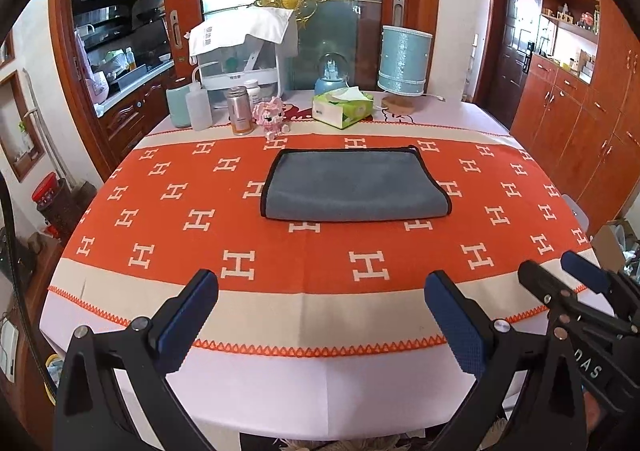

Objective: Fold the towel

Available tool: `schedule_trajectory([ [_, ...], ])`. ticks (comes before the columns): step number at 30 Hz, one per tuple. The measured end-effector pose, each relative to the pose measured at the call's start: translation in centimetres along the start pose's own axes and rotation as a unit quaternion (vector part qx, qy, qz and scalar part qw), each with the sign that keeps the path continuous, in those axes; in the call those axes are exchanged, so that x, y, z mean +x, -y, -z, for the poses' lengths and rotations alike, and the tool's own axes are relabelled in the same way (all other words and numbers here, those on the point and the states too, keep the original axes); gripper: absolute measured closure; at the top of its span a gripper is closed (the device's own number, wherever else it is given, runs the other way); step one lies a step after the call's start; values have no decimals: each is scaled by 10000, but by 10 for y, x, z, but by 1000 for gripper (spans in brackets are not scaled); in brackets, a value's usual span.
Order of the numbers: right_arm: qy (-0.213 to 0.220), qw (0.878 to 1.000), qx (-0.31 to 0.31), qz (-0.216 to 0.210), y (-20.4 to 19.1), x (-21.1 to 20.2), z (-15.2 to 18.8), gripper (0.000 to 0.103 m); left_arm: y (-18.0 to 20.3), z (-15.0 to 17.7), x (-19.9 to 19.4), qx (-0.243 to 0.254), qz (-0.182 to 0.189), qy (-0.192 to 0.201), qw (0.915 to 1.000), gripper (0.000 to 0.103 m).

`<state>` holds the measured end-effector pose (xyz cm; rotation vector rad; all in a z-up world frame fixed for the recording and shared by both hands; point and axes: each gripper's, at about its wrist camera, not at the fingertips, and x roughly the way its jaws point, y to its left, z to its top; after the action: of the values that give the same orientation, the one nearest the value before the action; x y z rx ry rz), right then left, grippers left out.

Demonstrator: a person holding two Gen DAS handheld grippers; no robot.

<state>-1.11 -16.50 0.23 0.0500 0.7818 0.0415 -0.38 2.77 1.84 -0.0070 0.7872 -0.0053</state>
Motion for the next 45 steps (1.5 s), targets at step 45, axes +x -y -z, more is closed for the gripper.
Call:
schedule_trajectory([
  [45, -118, 9999, -61, -3, -3, 5, 8, 39, 9, 9, 12, 154, -66, -267, 9995, 1],
])
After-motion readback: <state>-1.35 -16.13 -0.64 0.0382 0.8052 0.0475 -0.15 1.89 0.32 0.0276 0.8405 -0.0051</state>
